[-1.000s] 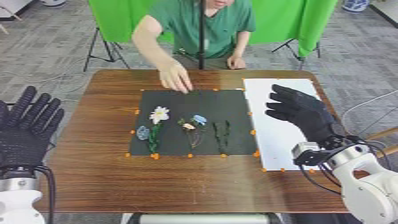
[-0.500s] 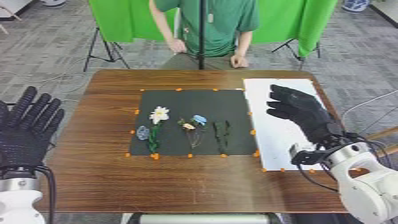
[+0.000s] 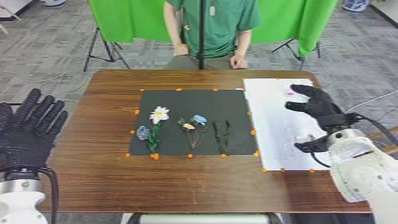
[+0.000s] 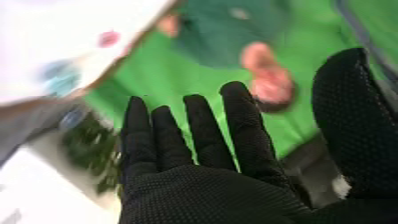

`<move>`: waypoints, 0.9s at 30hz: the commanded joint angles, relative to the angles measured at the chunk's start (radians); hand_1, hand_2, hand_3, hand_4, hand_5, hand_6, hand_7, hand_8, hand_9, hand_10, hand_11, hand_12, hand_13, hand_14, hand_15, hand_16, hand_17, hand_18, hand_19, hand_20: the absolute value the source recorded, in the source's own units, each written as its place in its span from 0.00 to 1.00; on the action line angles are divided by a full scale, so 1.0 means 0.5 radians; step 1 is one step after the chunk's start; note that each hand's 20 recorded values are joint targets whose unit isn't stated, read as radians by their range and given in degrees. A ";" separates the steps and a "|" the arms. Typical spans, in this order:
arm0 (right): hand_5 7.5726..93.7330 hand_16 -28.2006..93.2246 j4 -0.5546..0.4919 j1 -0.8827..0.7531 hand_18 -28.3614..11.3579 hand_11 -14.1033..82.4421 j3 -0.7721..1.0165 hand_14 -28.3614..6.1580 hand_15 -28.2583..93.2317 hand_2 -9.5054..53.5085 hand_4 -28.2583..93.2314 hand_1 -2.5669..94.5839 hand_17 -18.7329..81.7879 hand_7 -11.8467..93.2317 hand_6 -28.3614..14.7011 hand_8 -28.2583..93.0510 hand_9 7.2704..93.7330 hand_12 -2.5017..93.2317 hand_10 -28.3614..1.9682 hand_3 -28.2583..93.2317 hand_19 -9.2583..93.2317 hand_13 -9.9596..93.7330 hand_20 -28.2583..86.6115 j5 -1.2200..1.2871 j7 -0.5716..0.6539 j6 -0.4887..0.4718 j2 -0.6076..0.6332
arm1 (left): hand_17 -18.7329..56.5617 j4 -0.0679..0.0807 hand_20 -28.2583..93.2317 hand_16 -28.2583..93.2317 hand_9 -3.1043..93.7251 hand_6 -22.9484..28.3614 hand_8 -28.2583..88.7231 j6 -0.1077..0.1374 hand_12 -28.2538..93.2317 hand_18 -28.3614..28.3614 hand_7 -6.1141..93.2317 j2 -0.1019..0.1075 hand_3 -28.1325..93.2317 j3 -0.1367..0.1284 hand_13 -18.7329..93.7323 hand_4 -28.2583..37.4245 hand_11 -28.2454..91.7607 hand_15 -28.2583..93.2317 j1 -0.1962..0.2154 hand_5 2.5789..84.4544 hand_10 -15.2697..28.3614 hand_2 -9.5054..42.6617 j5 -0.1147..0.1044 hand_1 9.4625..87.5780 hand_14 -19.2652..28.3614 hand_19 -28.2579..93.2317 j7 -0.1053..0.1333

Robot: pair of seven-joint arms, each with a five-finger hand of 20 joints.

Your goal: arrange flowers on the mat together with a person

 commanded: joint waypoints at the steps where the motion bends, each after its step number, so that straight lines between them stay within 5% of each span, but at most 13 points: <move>1: 0.29 0.42 0.363 0.600 0.33 0.16 -0.267 0.37 0.26 0.08 0.06 0.32 0.24 0.21 0.57 0.17 0.26 0.19 0.46 0.86 0.46 0.29 0.32 -0.674 0.244 -0.149 0.077 | 0.17 -0.009 0.33 0.19 0.40 0.59 0.17 0.034 0.31 0.74 0.16 -0.012 0.80 0.015 0.39 0.00 0.37 0.43 0.023 0.48 0.67 0.53 -0.042 0.14 0.69 0.47 -0.001; 12: 0.28 0.41 0.728 0.942 0.34 0.15 -0.593 0.37 0.29 0.06 0.04 0.35 0.24 0.22 0.57 0.17 0.23 0.19 0.44 0.87 0.47 0.27 0.31 -0.556 0.270 -0.279 0.070 | 0.18 -0.010 0.33 0.19 0.40 0.59 0.17 0.039 0.31 0.74 0.16 -0.013 0.80 0.023 0.39 0.00 0.38 0.44 0.039 0.49 0.67 0.52 -0.083 0.15 0.69 0.47 0.018; 16: 0.26 0.40 0.890 1.118 0.33 0.14 -0.708 0.35 0.29 0.04 0.04 0.36 0.24 0.22 0.56 0.16 0.22 0.19 0.43 0.88 0.48 0.27 0.31 -0.416 0.306 -0.468 0.055 | 0.18 -0.001 0.33 0.19 0.40 0.59 0.17 0.033 0.31 0.74 0.16 0.000 0.80 0.032 0.39 0.00 0.38 0.44 0.015 0.49 0.67 0.52 -0.071 0.15 0.69 0.48 0.004; 27: 0.24 0.38 1.140 1.341 0.31 0.15 -1.070 0.35 0.33 0.00 0.01 0.39 0.26 0.21 0.55 0.17 0.18 0.17 0.40 0.87 0.53 0.27 0.31 -0.319 0.413 -0.589 0.066 | 0.18 0.009 0.33 0.19 0.40 0.59 0.17 0.034 0.31 0.74 0.16 0.006 0.80 0.051 0.39 0.00 0.38 0.44 0.017 0.48 0.67 0.52 -0.057 0.15 0.70 0.48 -0.023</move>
